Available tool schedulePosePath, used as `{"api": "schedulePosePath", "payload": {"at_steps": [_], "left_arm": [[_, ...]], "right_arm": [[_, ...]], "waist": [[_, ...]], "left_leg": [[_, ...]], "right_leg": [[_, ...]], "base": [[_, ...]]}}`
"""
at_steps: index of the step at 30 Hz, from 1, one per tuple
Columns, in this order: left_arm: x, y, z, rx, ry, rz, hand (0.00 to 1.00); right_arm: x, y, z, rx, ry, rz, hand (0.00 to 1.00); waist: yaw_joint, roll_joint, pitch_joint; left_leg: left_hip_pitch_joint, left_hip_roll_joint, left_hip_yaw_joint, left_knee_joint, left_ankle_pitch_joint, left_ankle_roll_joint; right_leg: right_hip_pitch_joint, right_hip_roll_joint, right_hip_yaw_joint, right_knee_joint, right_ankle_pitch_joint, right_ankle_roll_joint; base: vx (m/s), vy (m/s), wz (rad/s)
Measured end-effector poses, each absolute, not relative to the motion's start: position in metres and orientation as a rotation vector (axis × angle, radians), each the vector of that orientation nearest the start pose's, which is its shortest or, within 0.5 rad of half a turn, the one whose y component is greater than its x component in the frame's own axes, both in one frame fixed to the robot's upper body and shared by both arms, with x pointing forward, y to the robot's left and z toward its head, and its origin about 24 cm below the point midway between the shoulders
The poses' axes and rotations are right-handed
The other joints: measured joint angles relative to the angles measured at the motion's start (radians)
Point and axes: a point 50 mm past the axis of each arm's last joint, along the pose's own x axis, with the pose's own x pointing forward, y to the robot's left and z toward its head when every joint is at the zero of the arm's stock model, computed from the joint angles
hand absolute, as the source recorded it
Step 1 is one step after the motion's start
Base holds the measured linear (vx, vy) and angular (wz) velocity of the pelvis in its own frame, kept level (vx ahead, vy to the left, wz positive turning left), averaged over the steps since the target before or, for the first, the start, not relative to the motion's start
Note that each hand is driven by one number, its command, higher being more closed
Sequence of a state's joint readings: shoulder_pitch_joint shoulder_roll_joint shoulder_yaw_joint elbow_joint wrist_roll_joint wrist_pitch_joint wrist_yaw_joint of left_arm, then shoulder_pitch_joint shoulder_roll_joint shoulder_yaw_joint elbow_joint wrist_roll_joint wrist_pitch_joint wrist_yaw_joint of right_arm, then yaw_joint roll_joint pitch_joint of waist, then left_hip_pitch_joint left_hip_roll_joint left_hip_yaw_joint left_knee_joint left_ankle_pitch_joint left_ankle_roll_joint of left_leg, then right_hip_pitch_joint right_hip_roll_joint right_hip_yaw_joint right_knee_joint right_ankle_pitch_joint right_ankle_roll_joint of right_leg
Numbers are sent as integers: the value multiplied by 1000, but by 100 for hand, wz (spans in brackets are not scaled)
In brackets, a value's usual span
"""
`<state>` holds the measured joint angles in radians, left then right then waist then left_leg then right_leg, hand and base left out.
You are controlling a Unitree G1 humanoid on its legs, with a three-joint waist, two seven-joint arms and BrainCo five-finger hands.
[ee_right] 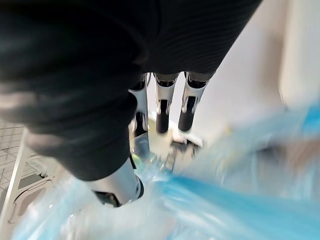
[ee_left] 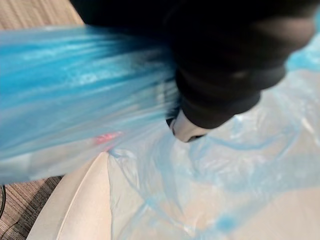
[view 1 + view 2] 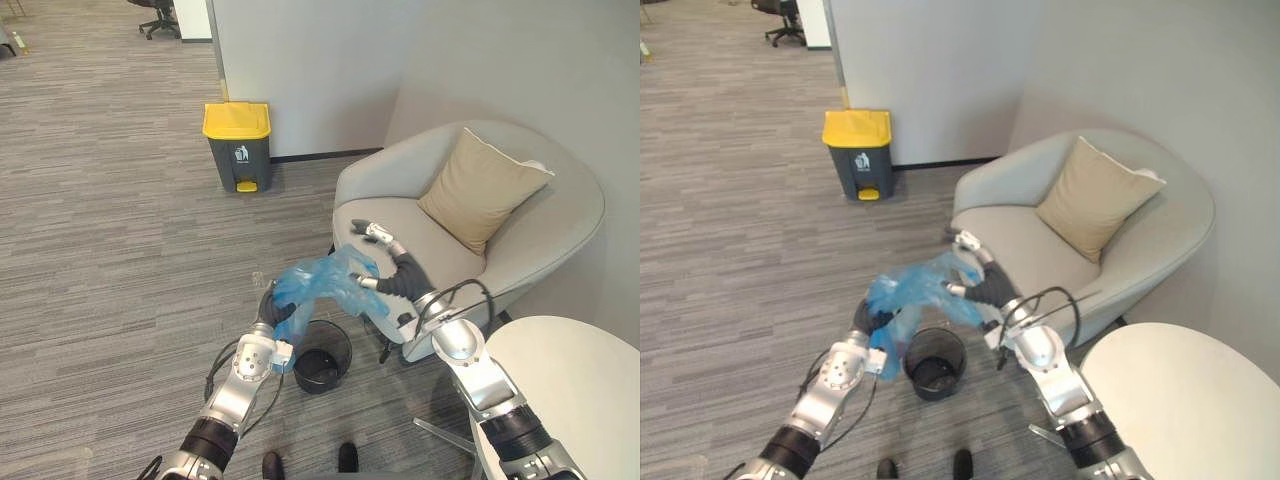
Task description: Gather rubbish on tea table into small bin, then transfer packed bag to large trash can.
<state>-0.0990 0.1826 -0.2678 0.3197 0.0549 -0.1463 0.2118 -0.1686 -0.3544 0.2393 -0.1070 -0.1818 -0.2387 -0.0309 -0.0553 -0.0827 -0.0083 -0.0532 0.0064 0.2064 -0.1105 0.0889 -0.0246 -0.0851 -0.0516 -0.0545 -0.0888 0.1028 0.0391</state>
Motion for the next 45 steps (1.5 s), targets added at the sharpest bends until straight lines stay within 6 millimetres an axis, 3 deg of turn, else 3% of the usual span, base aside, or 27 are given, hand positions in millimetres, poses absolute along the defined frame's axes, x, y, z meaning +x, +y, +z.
{"api": "schedulePosePath", "payload": {"at_steps": [5, 9, 11, 13, 14, 16, 17, 19, 21, 23, 25, 29, 33, 37, 45], "left_arm": [[251, 147, 0, 239, 75, -12, 100], [239, 161, -7, 199, 113, 61, 100], [233, 169, -11, 182, 138, 102, 100], [224, 179, -18, 150, 174, 161, 100], [222, 181, -20, 143, 182, 170, 100], [212, 195, -35, 109, 255, 227, 100], [210, 198, -39, 103, 276, 243, 100], [195, 210, -60, 69, 381, 311, 100], [185, 214, -71, 43, 436, 335, 100], [163, 219, -96, 3, 573, 380, 100], [153, 221, -104, -12, 623, 403, 100], [112, 228, -134, -45, 835, 479, 100], [92, 228, -143, -50, 921, 493, 100], [77, 224, -151, -68, 988, 489, 100], [76, 216, -154, -91, 1012, 477, 100]], "right_arm": [[261, -139, 126, -566, -550, 168, 0], [249, -150, 102, -504, -444, 78, 0], [245, -157, 81, -443, -343, 54, 0], [239, -172, 39, -334, -131, 1, 0], [238, -176, 29, -303, -83, -15, 0], [224, -190, -17, -205, 146, -80, 0], [220, -192, -26, -181, 191, -89, 0], [202, -197, -62, -133, 382, -125, 0], [192, -200, -78, -107, 470, -145, 0], [166, -209, -108, -46, 644, -211, 0], [156, -212, -117, -18, 700, -241, 0], [126, -217, -140, 34, 870, -323, 0], [117, -221, -145, 42, 917, -360, 0], [114, -224, -146, 50, 932, -388, 0], [116, -223, -147, 55, 945, -389, 0]], "waist": [[2, 1, 0], [6, 4, 1], [6, 6, 1], [6, 14, 6], [5, 17, 7], [6, 35, 7], [7, 38, 6], [15, 53, 9], [19, 56, 10], [32, 60, 15], [35, 60, 15], [43, 64, 19], [48, 65, 20], [54, 71, 26], [55, 77, 39]], "left_leg": [[0, 0, -1, 0, -4, -3], [0, -1, -2, 6, -7, -5], [0, -1, -3, 6, -8, -4], [0, -4, -9, 6, -9, -2], [1, -5, -12, 6, -9, -2], [3, -7, -26, 6, -11, -3], [3, -7, -26, 6, -12, -2], [5, -6, -26, 6, -13, -3], [7, -6, -27, 5, -13, -3], [35, -5, -36, 1, -22, -3], [41, -5, -38, 0, -25, -1], [57, -7, -47, 0, -32, -1], [73, -8, -47, 0, -40, -1], [104, -11, -48, 0, -51, 0], [123, -17, -88, 1, -53, 6]], "right_leg": [[0, 0, -1, 0, -2, 4], [0, 0, -1, 0, -2, 2], [1, 0, -2, 0, -1, 0], [5, 0, -11, 0, -4, 3], [8, -1, -14, 0, -4, 3], [15, -3, -27, 0, -11, 6], [16, -3, -28, 0, -13, 8], [18, -3, -28, -1, -21, 12], [20, -3, -29, -1, -22, 11], [51, -3, -42, -3, -34, 11], [57, -3, -45, -5, -37, 11], [80, -5, -53, -4, -47, 12], [94, -6, -52, -2, -53, 15], [126, -8, -53, 0, -62, 13], [154, -13, -95, 21, -91, 11]], "base": [[0, 0, 0], [0, 0, 0], [0, 0, 0], [19, 16, 8], [28, 16, 15], [10, 17, 16], [-3, 16, 9], [0, 0, 0], [0, 0, 0], [20, 0, 11], [-10, 7, 7], [18, 10, 6], [38, 13, 1], [32, 7, 0], [22, -4, 15]]}}
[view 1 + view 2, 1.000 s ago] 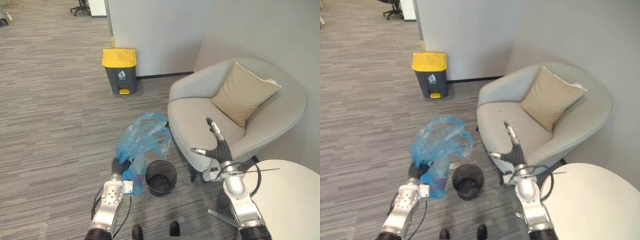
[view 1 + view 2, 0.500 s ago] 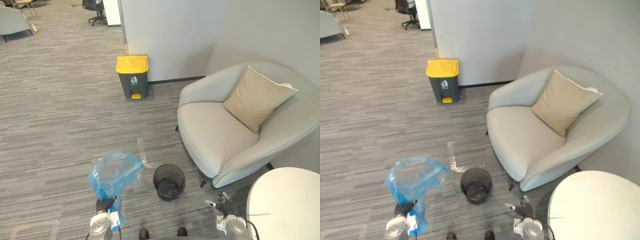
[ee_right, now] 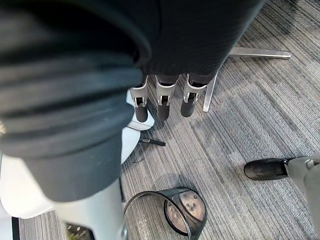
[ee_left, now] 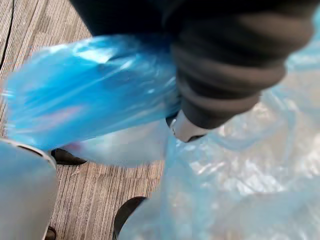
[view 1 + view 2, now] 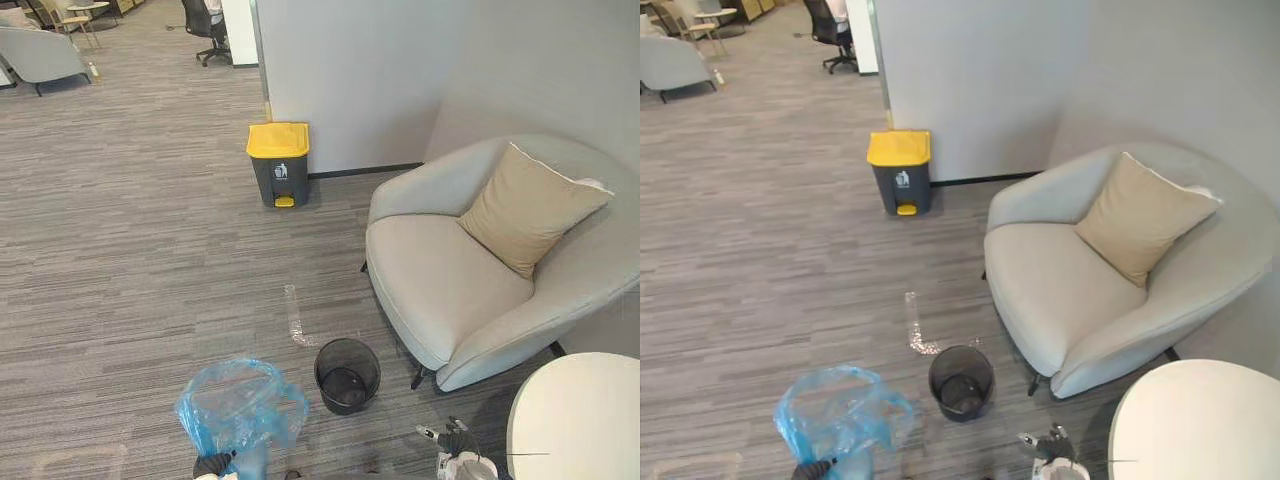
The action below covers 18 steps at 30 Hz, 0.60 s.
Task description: Gather rubbish on tea table into small bin, then transfer packed bag to large trash can.
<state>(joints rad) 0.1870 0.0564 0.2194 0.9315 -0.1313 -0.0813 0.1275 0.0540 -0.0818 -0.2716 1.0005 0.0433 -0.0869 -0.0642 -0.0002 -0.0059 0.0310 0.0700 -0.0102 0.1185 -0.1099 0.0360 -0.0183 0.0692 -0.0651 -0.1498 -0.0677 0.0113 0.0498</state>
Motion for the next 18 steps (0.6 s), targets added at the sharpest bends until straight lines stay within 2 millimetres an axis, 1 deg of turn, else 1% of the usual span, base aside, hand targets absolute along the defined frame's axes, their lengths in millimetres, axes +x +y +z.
{"api": "schedulePosePath", "payload": {"at_steps": [3, 4, 5, 6, 7, 8, 9, 10, 11, 12, 13, 14, 15, 16, 17, 18], "left_arm": [[80, 214, -154, -97, 1004, 476, 100], [87, 212, -153, -115, 985, 482, 100], [90, 211, -152, -122, 974, 483, 100], [103, 208, -148, -139, 931, 480, 100], [112, 207, -144, -143, 894, 471, 100], [119, 204, -140, -146, 863, 459, 100], [127, 203, -136, -156, 832, 456, 100], [125, 198, -137, -176, 837, 464, 100], [121, 195, -139, -187, 848, 463, 100], [120, 187, -141, -206, 857, 453, 100], [124, 181, -140, -214, 853, 433, 100], [128, 179, -139, -213, 844, 419, 100], [133, 178, -137, -207, 832, 408, 100], [138, 179, -135, -195, 821, 396, 100], [141, 182, -134, -182, 814, 389, 100], [142, 186, -134, -169, 812, 394, 100]], "right_arm": [[121, -222, -146, 52, 935, -395, 0], [127, -220, -144, 52, 920, -398, 0], [130, -220, -143, 53, 912, -398, 0], [141, -217, -140, 59, 887, -393, 0], [150, -213, -138, 66, 865, -384, 0], [153, -210, -136, 71, 849, -377, 0], [158, -205, -133, 83, 825, -375, 0], [165, -204, -129, 83, 796, -369, 0], [167, -203, -126, 85, 772, -369, 0], [168, -203, -124, 86, 753, -372, 0], [164, -206, -124, 81, 753, -383, 0], [162, -207, -125, 83, 759, -391, 0], [160, -208, -126, 94, 767, -406, 0], [154, -203, -129, 108, 787, -408, 0], [151, -199, -132, 118, 806, -405, 0], [147, -192, -136, 133, 838, -397, 0]], "waist": [[1, 2, 24], [3, 5, 29], [2, 5, 34], [4, -2, 53], [6, -4, 63], [5, -11, 70], [7, -24, 84], [16, -19, 90], [12, -17, 92], [0, 1, 88], [-5, 15, 80], [-7, 24, 78], [-10, 26, 74], [-17, 12, 76], [-15, -2, 86], [-6, -23, 98]], "left_leg": [[-11, -2, -30, 5, 8, 4], [-46, -2, -46, 7, 24, 5], [-60, -2, -46, 15, 27, 5], [-121, -4, -46, 77, 32, 1], [-177, -5, -47, 130, 43, -17], [-186, -5, -43, 132, 51, -51], [-208, 8, 7, 287, -66, -28], [-207, 56, 83, 495, -176, -19], [-191, 85, 108, 571, -215, -45], [-157, 121, 132, 609, -240, -79], [-129, 146, 134, 596, -260, -105], [-114, 139, 124, 537, -271, -120], [-91, 119, 132, 440, -274, -115], [-55, 98, 131, 337, -275, -106], [-41, 87, 134, 298, -269, -79], [-36, 72, 148, 290, -256, -68]], "right_leg": [[-4, -1, -34, 18, -10, -3], [-33, -5, -60, 41, -16, -9], [-44, -6, -67, 52, -20, -11], [-88, -16, -89, 102, -28, -21], [-127, -22, -101, 139, -29, -39], [-145, -40, -113, 151, -14, -66], [-137, -57, -119, 149, -21, -69], [-115, -53, -115, 151, -28, -67], [-109, -52, -115, 152, -28, -66], [-112, -52, -118, 162, -26, -63], [-133, -52, -121, 181, -26, -53], [-154, -53, -120, 198, -25, -44], [-172, -58, -118, 204, -19, -26], [-193, -62, -122, 209, -10, -14], [-207, -68, -118, 222, -5, -10], [-220, -83, -106, 240, 2, -9]], "base": [[12, -20, 35], [9, -18, 45], [-21, -12, 51], [-68, -5, 45], [-132, 0, 51], [-116, 25, 41], [-129, 5, 7], [-70, 5, -14], [-88, 44, -18], [-104, 157, 6], [-134, 198, 13], [-175, 223, 18], [-173, 178, 28], [-174, 162, 23], [-174, 120, 2], [-216, 111, -24]]}}
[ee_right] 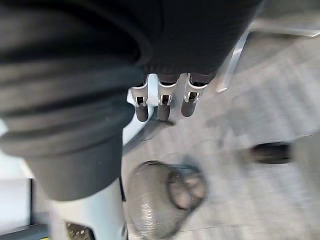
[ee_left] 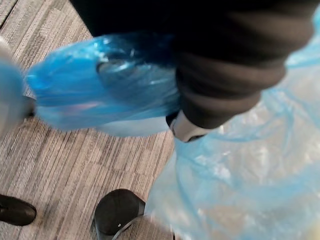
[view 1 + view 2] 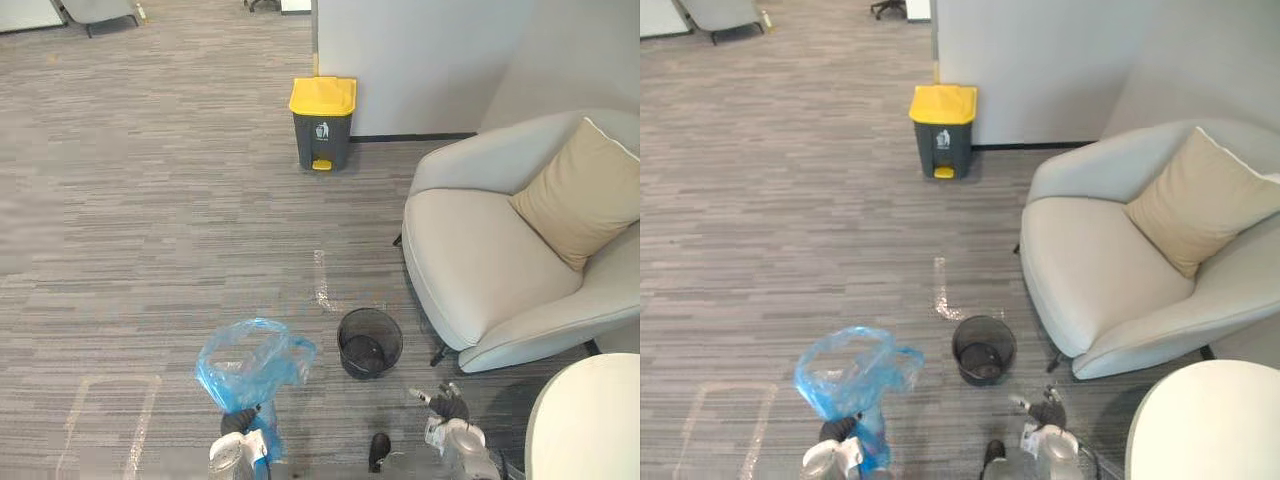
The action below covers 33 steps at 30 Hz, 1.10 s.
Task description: Gather rubbish on tea table into small bin, then transfer packed bag to large trash can.
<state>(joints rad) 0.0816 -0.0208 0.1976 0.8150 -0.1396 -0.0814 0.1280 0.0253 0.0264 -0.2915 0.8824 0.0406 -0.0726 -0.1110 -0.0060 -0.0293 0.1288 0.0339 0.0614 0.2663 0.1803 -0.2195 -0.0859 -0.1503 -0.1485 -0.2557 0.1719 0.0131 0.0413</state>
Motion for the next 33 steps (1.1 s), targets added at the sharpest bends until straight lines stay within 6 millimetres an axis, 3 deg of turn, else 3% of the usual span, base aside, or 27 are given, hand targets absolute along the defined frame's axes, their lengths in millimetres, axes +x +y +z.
{"api": "schedulePosePath", "payload": {"at_steps": [5, 8, 10, 11, 15, 17, 20, 23, 24, 25, 26, 27, 30, 31, 33], "left_arm": [[123, 188, -140, -165, 858, 415, 100], [120, 189, -140, -161, 863, 420, 100], [119, 191, -140, -162, 858, 428, 100], [118, 194, -139, -166, 853, 445, 100], [107, 185, -146, -210, 900, 469, 100], [107, 182, -147, -212, 908, 462, 100], [109, 182, -147, -209, 913, 456, 100], [117, 182, -145, -174, 898, 411, 100], [120, 180, -144, -152, 893, 374, 100], [126, 175, -143, -142, 883, 343, 100], [130, 173, -142, -133, 876, 326, 100], [131, 174, -141, -125, 874, 322, 100], [126, 182, -142, -91, 881, 319, 100], [126, 184, -142, -75, 883, 309, 100], [126, 182, -142, -78, 886, 305, 100]], "right_arm": [[138, -187, -141, 130, 874, -393, 0], [134, -183, -142, 128, 890, -382, 0], [131, -184, -143, 127, 896, -386, 0], [127, -183, -145, 132, 907, -389, 0], [120, -189, -149, 131, 945, -420, 0], [117, -192, -151, 141, 959, -442, 0], [117, -193, -151, 141, 958, -444, 0], [119, -191, -152, 157, 965, -454, 0], [117, -190, -154, 172, 978, -468, 0], [114, -192, -154, 180, 985, -488, 0], [113, -192, -155, 183, 989, -497, 0], [114, -192, -154, 184, 987, -496, 0], [125, -192, -151, 184, 959, -487, 0], [131, -193, -149, 183, 944, -484, 0], [131, -193, -149, 182, 942, -484, 0]], "waist": [[3, -10, -2], [7, -5, 2], [6, -16, -7], [11, -35, -23], [33, 22, -73], [34, 29, -75], [33, 29, -73], [21, -1, -59], [7, -16, -58], [4, -13, -57], [1, -19, -53], [9, -22, -49], [13, -30, -48], [15, -35, -37], [14, -26, -26]], "left_leg": [[1, -30, 27, -12, 19, 32], [1, -23, -18, -12, 21, 32], [-2, -19, -66, -12, 27, 8], [-6, -22, -87, -12, 29, -12], [-16, 39, -126, -83, 86, -38], [-10, 49, -155, -119, 111, -56], [-8, 49, -196, -131, 125, -53], [-27, 22, -183, -149, 178, -23], [-37, 9, -124, -170, 210, 8], [-35, 11, -6, -177, 190, 39], [-36, 14, 61, -171, 187, 47], [-39, 9, 86, -159, 199, 29], [-39, -29, 46, -176, 194, 38], [-32, -55, 24, -176, 164, 67], [-20, -61, 18, -166, 141, 74]], "right_leg": [[-27, -33, 54, 45, 14, 17], [-66, -28, 140, 231, -80, -9], [-46, -6, 218, 259, -139, 10], [-13, -4, 240, 201, -190, 34], [19, 64, 177, 77, -151, 22], [34, 76, 147, 63, -138, 1], [72, 72, 93, 45, -139, -2], [103, 34, 18, 25, -146, 4], [118, 0, -31, 13, -146, 6], [132, -13, -78, 5, -147, 8], [139, -21, -103, 6, -148, 10], [146, -24, -109, 6, -149, 10], [152, -48, -93, 17, -161, 28], [152, -83, -96, 68, -181, 45], [136, -109, -84, 157, -187, 46]], "base": [[-196, 49, -14], [-58, -97, 37], [25, -175, 67], [46, -180, 50], [111, -184, 25], [123, -113, 42], [113, -50, 50], [55, 30, 82], [21, 94, 128], [23, 124, 122], [36, 96, 95], [48, 97, 66], [30, 122, 41], [15, 134, 26], [10, 106, 28]]}}
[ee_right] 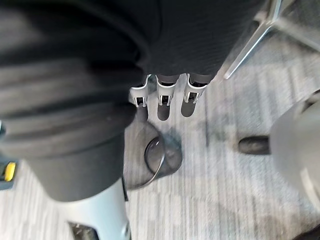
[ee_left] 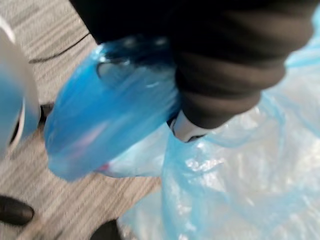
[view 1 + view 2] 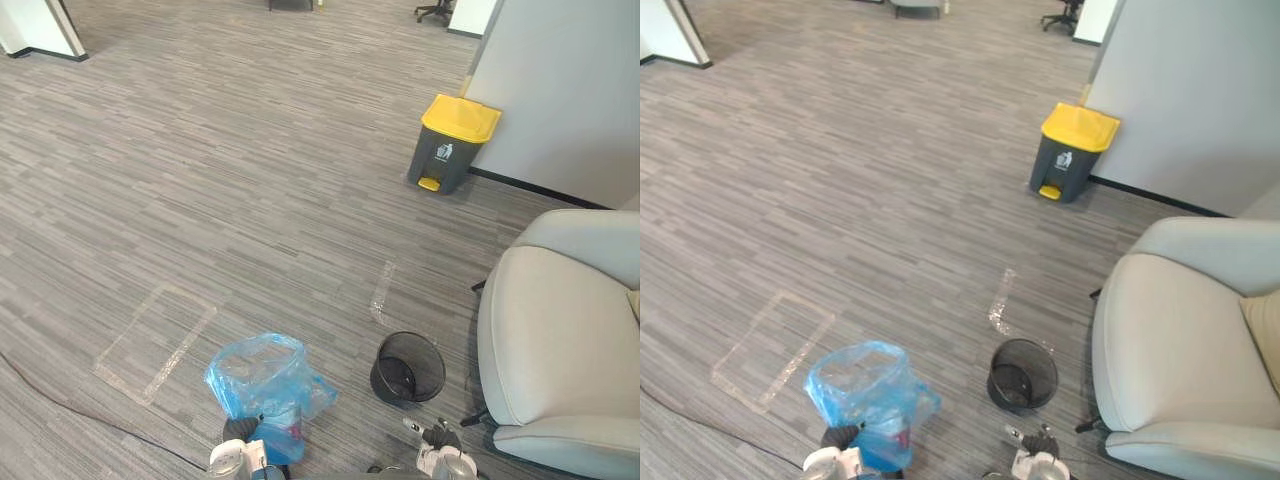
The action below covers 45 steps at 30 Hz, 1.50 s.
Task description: Gather rubbish on tea table into small bin, then transfer packed bag to large trash can.
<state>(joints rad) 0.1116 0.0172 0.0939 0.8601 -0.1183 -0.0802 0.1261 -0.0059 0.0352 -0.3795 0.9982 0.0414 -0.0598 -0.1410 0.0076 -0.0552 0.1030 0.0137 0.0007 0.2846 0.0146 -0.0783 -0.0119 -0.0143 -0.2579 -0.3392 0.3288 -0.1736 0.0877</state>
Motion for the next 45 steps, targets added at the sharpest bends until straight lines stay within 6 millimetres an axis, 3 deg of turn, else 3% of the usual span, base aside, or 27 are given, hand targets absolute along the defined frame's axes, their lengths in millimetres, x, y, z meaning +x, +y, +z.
{"api": "schedulePosePath", "payload": {"at_steps": [2, 3, 5, 7, 9, 11, 13, 14, 15, 17, 18, 19, 21, 23, 25, 26, 27, 29, 32, 33, 34, 36, 39, 41, 42, 43, 45], "left_arm": [[127, 181, -142, -69, 882, 292, 100], [128, 184, -140, -63, 873, 298, 100], [128, 191, -137, -63, 854, 329, 100], [127, 195, -137, -64, 852, 346, 100], [131, 193, -136, -72, 845, 345, 100], [136, 188, -135, -93, 833, 345, 100], [145, 186, -132, -96, 812, 334, 100], [146, 183, -133, -106, 815, 330, 100], [144, 176, -134, -122, 825, 323, 100], [148, 169, -133, -142, 814, 310, 100], [149, 167, -133, -150, 812, 312, 100], [148, 168, -133, -154, 813, 319, 100], [148, 168, -133, -159, 810, 318, 100], [149, 167, -132, -173, 803, 327, 100], [152, 167, -130, -174, 793, 329, 100], [152, 167, -130, -174, 787, 330, 100], [151, 167, -131, -177, 793, 334, 100], [160, 170, -128, -169, 777, 337, 100], [156, 171, -130, -161, 791, 336, 100], [154, 170, -131, -159, 798, 331, 100], [153, 170, -131, -158, 803, 333, 100], [152, 171, -132, -153, 809, 334, 100], [153, 178, -132, -136, 810, 341, 100], [156, 181, -133, -124, 814, 336, 100], [157, 184, -133, -113, 818, 336, 100], [155, 186, -135, -108, 832, 339, 100], [150, 181, -138, -124, 852, 342, 100]], "right_arm": [[126, -192, -150, 183, 955, -485, 0], [125, -189, -150, 185, 952, -480, 0], [129, -187, -148, 175, 932, -462, 0], [128, -184, -148, 187, 930, -463, 0], [126, -185, -147, 190, 923, -472, 0], [124, -187, -148, 198, 929, -489, 0], [117, -188, -151, 208, 952, -511, 0], [112, -189, -152, 212, 965, -523, 0], [108, -199, -152, 206, 966, -563, 0], [104, -204, -152, 188, 972, -575, 0], [106, -204, -152, 186, 968, -570, 0], [112, -199, -151, 190, 959, -548, 0], [121, -192, -149, 211, 939, -529, 0], [138, -187, -144, 225, 902, -511, 0], [148, -183, -140, 235, 878, -503, 0], [147, -182, -141, 237, 880, -505, 0], [143, -182, -142, 233, 893, -503, 0], [137, -184, -145, 231, 922, -508, 0], [134, -184, -146, 228, 928, -508, 0], [136, -184, -146, 226, 923, -501, 0], [138, -182, -145, 222, 918, -486, 0], [139, -182, -144, 220, 912, -483, 0], [143, -183, -142, 218, 896, -481, 0], [147, -182, -141, 218, 889, -476, 0], [145, -181, -143, 214, 901, -472, 0], [143, -185, -144, 200, 913, -475, 0], [146, -191, -143, 175, 904, -479, 0]], "waist": [[-1, 9, 8], [-1, -4, 17], [2, -16, 30], [0, -14, 30], [-4, -14, 29], [-5, -12, 29], [-12, -19, 25], [-18, -13, 25], [-23, 31, 8], [-33, 69, 4], [-28, 73, 4], [-17, 61, 17], [0, 35, 23], [10, 20, 26], [22, 19, 30], [35, 28, 28], [44, 30, 24], [44, 9, 5], [42, 12, 10], [43, 21, 18], [46, 28, 31], [30, 48, 37], [20, 45, 37], [-3, 43, 36], [-11, 25, 34], [-19, 15, 48], [-6, 49, 50]], "left_leg": [[9, -2, -28, 26, -18, 10], [21, -7, -42, 36, -30, 11], [48, -4, -67, 56, -64, 28], [43, 23, -87, 90, -96, 26], [47, 28, -110, 92, -109, 31], [61, 25, -119, 91, -133, 19], [75, -1, -155, 93, -173, 0], [94, 2, -176, 98, -193, -9], [108, 32, -185, 124, -204, -31], [10, 84, -174, 387, -252, -106], [-58, 120, -149, 580, -236, -141], [-109, 166, -99, 738, -248, -119], [-168, 197, -29, 810, -281, -57], [-246, 183, -18, 727, -291, -32], [-306, 159, -74, 573, -249, -21], [-312, 143, -158, 428, -138, -32], [-305, 135, -165, 429, -57, -62], [-286, 103, -103, 448, -122, -34], [-202, 98, -16, 436, -163, 5], [-147, 101, 20, 404, -178, 15], [-77, 102, 57, 355, -188, 16], [11, 97, 96, 272, -188, 14], [108, 90, 149, 184, -185, 4], [141, 84, 145, 138, -179, -7], [167, 55, 129, 100, -171, -24], [200, 37, 79, 85, -174, -38], [206, 71, 36, 138, -165, -58]], "right_leg": [[-93, -28, 89, 239, 43, -16], [-142, -39, 136, 357, 90, -31], [-248, -9, 242, 540, 140, -53], [-287, 61, 259, 558, 34, -32], [-311, 105, 207, 467, -32, -31], [-303, 136, 149, 288, -39, -36], [-272, 159, 149, 91, 4, -87], [-252, 160, 141, 91, 2, -107], [-218, 172, 104, 80, -26, -108], [-151, 200, 67, 43, -47, -112], [-91, 224, 75, -7, -47, -116], [-14, 241, 95, -57, -52, -126], [67, 242, 141, -102, -57, -133], [97, 222, 204, -102, -61, -139], [106, 198, 257, -75, -69, -124], [115, 183, 300, -48, -96, -78], [118, 171, 328, -37, -118, -44], [88, 122, 380, 20, -95, -29], [3, 88, 405, 202, -28, 17], [-51, 82, 405, 322, 17, 28], [-124, 80, 379, 475, 11, 32], [-221, 69, 260, 590, -27, 7], [-302, 72, 49, 451, -72, -28], [-318, 106, -18, 214, -23, -44], [-311, 122, -16, 61, 59, -55], [-299, 135, 15, 37, 138, -158], [-283, 157, 23, 53, 81, -154]], "base": [[41, 180, 54], [62, 145, 51], [149, 60, 27], [209, 6, 23], [213, -31, 31], [303, -82, 27], [396, -140, 52], [491, -144, 67], [531, -132, 72], [545, -110, 51], [545, -67, -2], [541, -48, -20], [503, 8, -55], [391, 100, -77], [321, 243, -92], [367, 333, -117], [445, 428, -94], [406, 391, -63], [299, 275, -82], [320, 247, -99], [307, 213, -98], [236, 97, -68], [274, 19, -40], [312, -51, 5], [375, -92, 27], [452, -114, 9], [410, -159, -22]]}}
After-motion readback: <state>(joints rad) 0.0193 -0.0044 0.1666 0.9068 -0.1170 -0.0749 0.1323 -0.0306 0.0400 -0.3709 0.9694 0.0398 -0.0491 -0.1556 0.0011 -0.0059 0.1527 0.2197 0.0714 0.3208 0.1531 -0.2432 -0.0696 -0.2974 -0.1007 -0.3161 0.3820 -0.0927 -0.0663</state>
